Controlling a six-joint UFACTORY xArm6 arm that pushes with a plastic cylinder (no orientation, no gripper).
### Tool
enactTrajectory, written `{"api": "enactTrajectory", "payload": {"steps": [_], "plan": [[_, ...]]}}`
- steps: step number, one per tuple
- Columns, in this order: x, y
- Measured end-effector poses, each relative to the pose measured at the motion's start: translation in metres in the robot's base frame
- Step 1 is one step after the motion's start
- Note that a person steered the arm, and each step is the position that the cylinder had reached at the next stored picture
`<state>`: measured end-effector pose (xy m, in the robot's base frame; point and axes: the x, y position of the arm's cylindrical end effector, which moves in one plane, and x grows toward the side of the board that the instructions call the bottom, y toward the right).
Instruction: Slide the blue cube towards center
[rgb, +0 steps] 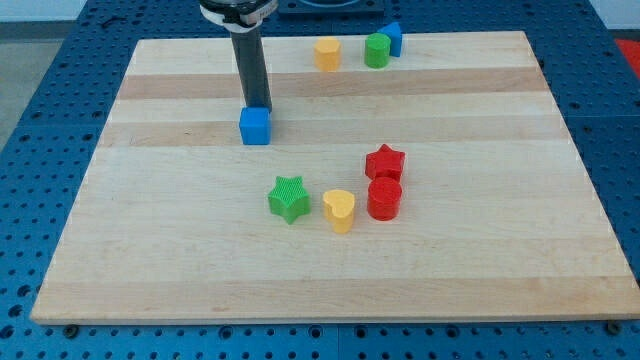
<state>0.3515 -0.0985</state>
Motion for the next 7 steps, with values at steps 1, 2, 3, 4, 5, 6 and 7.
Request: {"api": "enactTrajectory", "payload": {"steps": [1, 2, 3, 4, 5, 6, 7], "plan": [[-0.001, -0.016], [-0.006, -0.047], [0.027, -0.035], [0.051, -0.011], [0.024, -0.008], [-0.010, -0.003], [0.007, 0.016]]}}
